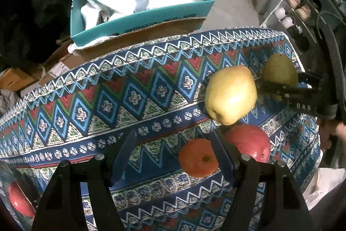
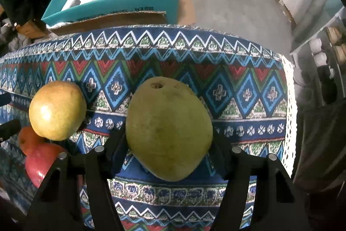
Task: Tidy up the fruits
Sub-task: 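Close the left gripper on an orange while the right gripper holds the pear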
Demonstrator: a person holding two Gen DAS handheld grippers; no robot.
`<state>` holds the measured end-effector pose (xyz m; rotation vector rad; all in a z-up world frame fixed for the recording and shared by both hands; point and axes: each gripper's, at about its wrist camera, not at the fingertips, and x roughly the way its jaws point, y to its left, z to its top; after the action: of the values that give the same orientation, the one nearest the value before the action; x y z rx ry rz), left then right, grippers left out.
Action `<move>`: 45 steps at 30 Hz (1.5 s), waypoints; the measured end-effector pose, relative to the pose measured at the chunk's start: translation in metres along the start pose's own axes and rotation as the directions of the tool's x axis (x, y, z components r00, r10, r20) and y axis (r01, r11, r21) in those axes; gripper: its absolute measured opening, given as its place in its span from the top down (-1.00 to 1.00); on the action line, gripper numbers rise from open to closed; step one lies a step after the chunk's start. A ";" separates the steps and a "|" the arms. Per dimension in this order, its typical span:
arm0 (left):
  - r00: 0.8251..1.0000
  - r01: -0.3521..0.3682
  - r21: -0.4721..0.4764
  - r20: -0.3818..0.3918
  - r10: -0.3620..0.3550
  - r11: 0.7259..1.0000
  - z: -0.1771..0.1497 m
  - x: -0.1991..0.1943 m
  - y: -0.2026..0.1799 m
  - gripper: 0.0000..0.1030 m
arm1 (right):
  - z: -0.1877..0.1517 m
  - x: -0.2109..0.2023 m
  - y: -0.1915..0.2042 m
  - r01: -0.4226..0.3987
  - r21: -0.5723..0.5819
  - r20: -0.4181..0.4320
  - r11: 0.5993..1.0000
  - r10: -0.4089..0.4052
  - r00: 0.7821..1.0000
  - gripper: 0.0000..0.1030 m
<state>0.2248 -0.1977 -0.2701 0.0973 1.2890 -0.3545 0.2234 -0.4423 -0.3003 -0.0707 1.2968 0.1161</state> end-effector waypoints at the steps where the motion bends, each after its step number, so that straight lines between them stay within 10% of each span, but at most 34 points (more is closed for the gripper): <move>1: 1.000 0.003 -0.006 -0.004 -0.003 1.000 -0.001 0.002 -0.001 -0.43 | -0.003 -0.001 0.002 -0.007 0.004 -0.002 1.000 0.007 1.000 -0.29; 16: 0.999 0.037 -0.039 -0.008 -0.038 0.999 -0.016 0.010 0.003 -0.52 | -0.040 -0.039 0.014 -0.099 0.038 0.037 0.994 0.098 0.995 -0.29; 28: 0.999 0.018 0.239 -0.039 -0.009 0.971 -0.053 0.000 -0.036 -0.51 | -0.049 -0.055 0.015 -0.113 0.039 0.059 0.993 0.110 0.992 -0.29; 45: 0.993 0.111 0.225 -0.057 -0.101 0.968 -0.064 0.023 -0.053 -0.36 | -0.085 -0.069 0.036 -0.156 0.046 0.075 0.987 0.152 0.986 -0.29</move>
<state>0.1543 -0.2356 -0.3032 0.2330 1.2977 -0.5952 0.1194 -0.4198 -0.2568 0.0775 1.2326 0.2155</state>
